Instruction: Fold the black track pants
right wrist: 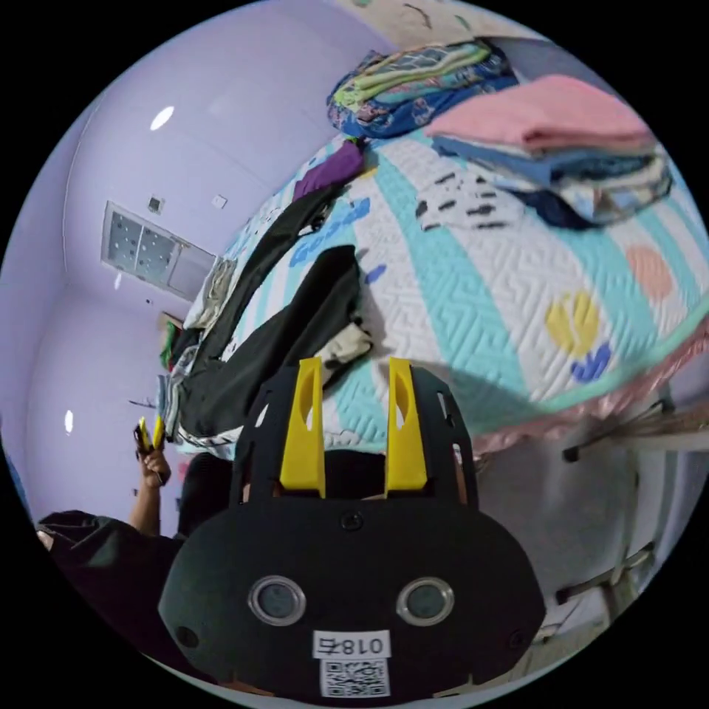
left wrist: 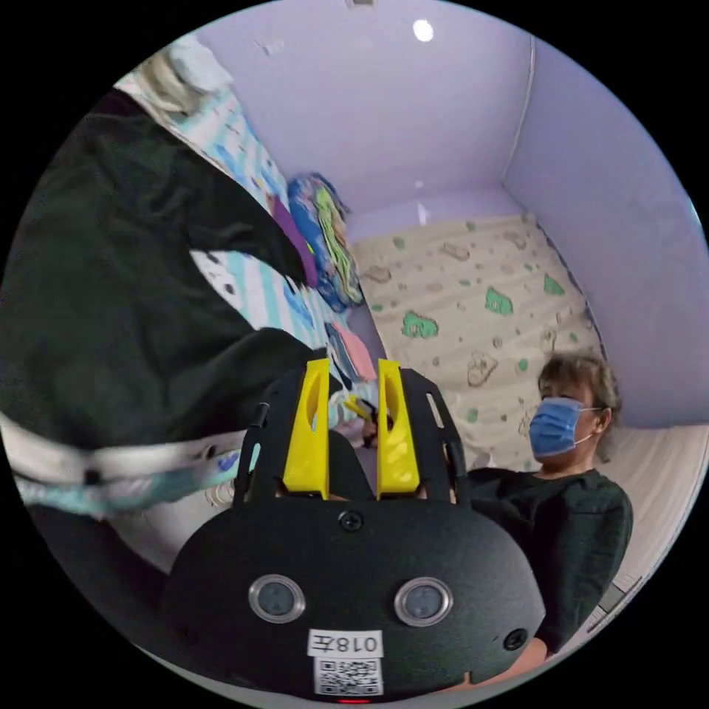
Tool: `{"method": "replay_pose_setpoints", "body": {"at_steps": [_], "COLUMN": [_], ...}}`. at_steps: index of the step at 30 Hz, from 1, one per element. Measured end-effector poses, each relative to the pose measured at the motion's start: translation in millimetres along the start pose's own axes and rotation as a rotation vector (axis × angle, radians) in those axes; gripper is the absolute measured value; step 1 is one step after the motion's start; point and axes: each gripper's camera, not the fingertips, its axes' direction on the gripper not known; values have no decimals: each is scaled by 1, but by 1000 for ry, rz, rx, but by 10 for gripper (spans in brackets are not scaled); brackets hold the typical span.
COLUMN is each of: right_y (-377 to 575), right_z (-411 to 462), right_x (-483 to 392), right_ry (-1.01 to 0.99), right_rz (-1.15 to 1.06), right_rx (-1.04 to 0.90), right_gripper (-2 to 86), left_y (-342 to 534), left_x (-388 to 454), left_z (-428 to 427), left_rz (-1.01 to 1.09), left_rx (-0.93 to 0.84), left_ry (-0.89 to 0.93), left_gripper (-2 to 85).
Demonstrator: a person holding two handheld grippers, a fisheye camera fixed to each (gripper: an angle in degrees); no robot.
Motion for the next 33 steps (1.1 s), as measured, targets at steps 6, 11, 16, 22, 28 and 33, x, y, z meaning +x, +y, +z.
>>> {"method": "replay_pose_setpoints", "body": {"at_steps": [6, 11, 16, 22, 28, 33], "right_y": [-3, -5, -27, -44, -14, 16], "right_z": [2, -10, -13, -78, -133, -102], "right_x": [38, 61, 49, 23, 74, 126], "right_ry": [-236, -388, -272, -215, -58, -180], "right_rz": [199, 347, 335, 183, 270, 434], "right_rx": [118, 228, 177, 299, 325, 281], "right_gripper": [129, 131, 99, 51, 51, 53], "left_y": [75, 113, 149, 170, 194, 197], "left_x": [11, 25, 16, 25, 8, -39], "left_z": [-123, -181, -222, -255, -291, -306], "left_rz": [-17, 28, -3, 33, -7, -158], "left_rx": [216, 305, 363, 398, 439, 468], "left_ry": [-16, -18, -18, -14, -91, -234], "left_gripper": [85, 80, 76, 69, 71, 94]}}
